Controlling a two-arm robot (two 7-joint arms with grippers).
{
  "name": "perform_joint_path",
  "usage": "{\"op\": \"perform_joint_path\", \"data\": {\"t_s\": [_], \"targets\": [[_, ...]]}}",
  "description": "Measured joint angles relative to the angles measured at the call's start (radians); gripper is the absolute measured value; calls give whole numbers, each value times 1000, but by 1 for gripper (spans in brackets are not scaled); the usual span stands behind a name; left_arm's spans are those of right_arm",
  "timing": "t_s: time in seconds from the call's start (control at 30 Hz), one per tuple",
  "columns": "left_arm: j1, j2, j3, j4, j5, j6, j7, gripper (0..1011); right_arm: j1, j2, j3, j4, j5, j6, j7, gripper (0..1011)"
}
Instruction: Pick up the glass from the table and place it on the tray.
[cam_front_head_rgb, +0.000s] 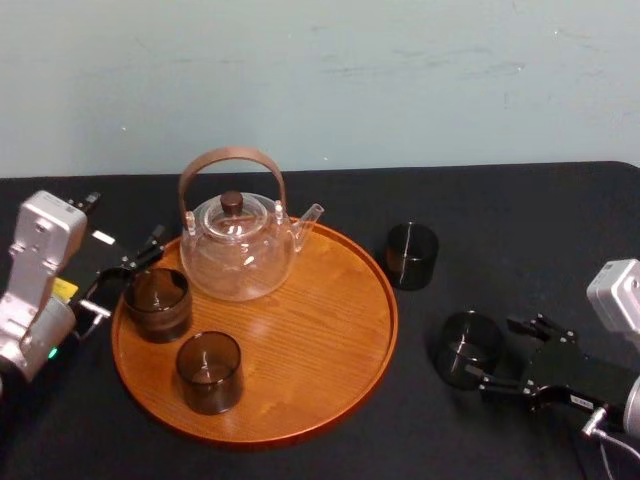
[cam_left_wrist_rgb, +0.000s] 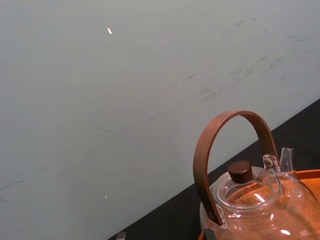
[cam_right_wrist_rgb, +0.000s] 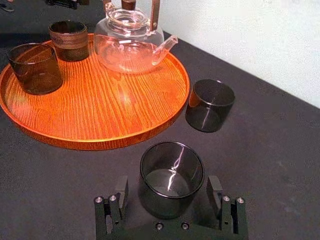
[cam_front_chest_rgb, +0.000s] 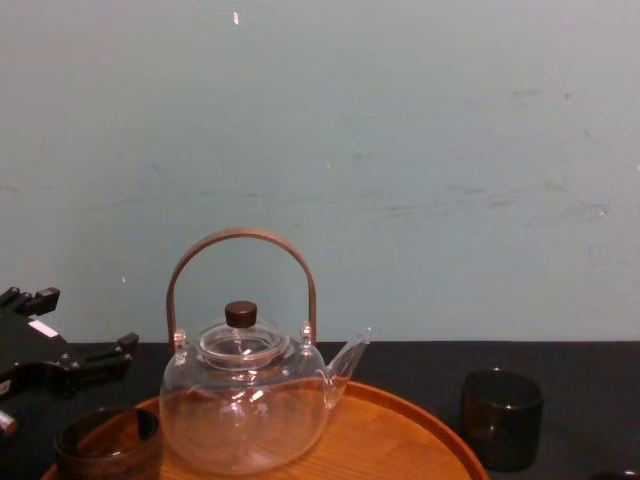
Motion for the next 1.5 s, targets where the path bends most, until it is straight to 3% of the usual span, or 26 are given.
{"op": "perform_joint_path", "data": {"t_s": [0.33, 0.57, 1.5], "targets": [[0, 0, 0, 0, 0, 0, 0, 1001, 20, -17, 3, -6, 12, 99, 9, 1002], [0, 0, 0, 0, 0, 0, 0, 1001, 43, -22, -9, 0, 13, 131, 14, 1002], [0, 0, 0, 0, 0, 0, 0, 1001, 155, -58, -72, 78, -18, 150, 32, 1002]]}}
